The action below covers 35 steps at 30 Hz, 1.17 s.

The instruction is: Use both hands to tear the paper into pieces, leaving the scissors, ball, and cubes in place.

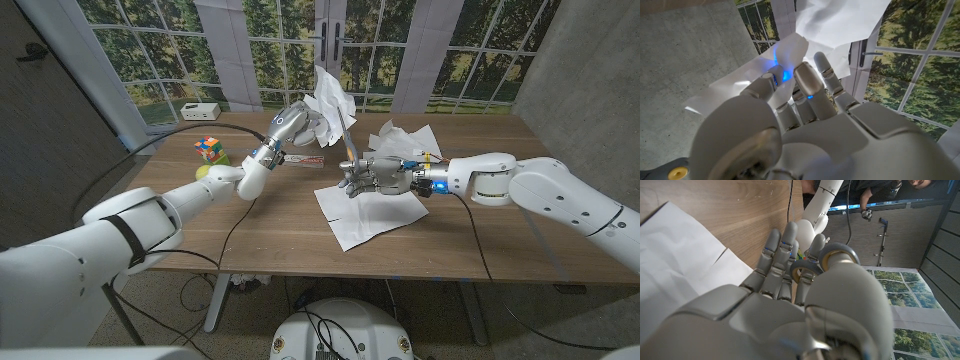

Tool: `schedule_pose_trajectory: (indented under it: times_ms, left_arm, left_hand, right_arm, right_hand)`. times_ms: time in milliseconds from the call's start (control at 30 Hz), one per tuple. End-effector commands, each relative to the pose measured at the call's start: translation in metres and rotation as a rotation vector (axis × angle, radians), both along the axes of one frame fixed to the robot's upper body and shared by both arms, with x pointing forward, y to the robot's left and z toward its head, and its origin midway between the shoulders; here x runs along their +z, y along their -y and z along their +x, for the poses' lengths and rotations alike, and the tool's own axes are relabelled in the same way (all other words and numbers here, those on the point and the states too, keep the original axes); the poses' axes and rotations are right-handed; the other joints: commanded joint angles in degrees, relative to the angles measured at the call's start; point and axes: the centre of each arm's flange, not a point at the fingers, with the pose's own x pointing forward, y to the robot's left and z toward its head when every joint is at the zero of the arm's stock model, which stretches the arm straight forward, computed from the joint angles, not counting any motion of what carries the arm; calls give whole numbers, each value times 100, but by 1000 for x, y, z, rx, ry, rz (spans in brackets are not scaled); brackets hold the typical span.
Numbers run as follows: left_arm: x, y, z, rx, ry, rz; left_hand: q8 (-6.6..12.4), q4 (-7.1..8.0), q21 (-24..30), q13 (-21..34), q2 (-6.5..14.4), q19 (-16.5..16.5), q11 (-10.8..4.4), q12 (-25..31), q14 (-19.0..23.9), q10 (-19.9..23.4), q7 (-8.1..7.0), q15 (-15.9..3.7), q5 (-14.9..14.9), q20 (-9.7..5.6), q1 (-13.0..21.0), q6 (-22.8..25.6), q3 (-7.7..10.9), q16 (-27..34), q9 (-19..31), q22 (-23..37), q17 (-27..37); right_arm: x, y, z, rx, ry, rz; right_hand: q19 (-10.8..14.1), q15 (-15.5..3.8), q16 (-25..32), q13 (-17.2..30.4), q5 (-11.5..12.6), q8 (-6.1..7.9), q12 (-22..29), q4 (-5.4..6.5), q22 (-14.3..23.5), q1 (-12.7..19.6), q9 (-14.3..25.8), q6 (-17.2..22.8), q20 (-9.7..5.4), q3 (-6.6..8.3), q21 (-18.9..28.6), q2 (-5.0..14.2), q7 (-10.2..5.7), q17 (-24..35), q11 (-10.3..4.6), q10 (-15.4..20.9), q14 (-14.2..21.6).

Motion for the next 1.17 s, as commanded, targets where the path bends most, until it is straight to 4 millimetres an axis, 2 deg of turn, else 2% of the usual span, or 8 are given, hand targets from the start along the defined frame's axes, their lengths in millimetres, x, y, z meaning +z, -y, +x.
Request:
schedule_pose_trajectory:
  times_ms: [33,333,733,1167]
  left_arm:
    - [3,-2,3,30,14,35]
    - [5,-5,5,49,22,53]
    - [1,3,8,55,14,53]
    - [2,9,5,44,29,83]
  left_hand:
    - [-9,-9,39,-11,-12,-36,-189,-46,48,228,24,-23,-12,-774,87,91,19,53,-4,2,8]
    - [-14,5,16,-26,-38,-44,-189,-57,45,281,21,-22,-14,-760,101,103,13,86,-16,-8,6]
    - [-24,22,-13,-55,-60,-56,-189,-108,29,283,21,-22,-13,-747,114,118,0,115,-29,-13,2]
    - [-38,30,-25,-34,-66,-51,-190,-127,19,303,20,-21,-13,-748,136,123,-20,143,-35,-9,1]
  right_arm:
    - [-1,-5,-1,-2,8,0]
    - [-1,-12,0,12,13,-11]
    - [3,-4,10,25,-8,-13]
    - [-2,2,8,22,25,2]
  right_hand:
    - [-29,-798,-29,9,-18,50,7,-17,7,46,20,-34,-22,49,47,20,-16,30,-831,1460,-21]
    - [-65,-797,-38,17,-25,62,-4,-21,5,39,8,-64,-25,61,70,26,-22,39,-833,1449,-39]
    - [-92,-795,-44,38,-35,81,-7,-14,3,15,-20,-62,-14,68,101,30,-2,51,-830,1440,-56]
    - [-133,-794,-43,51,-44,115,-16,-23,1,9,-34,-66,-5,85,133,30,-12,70,-844,1431,-63]
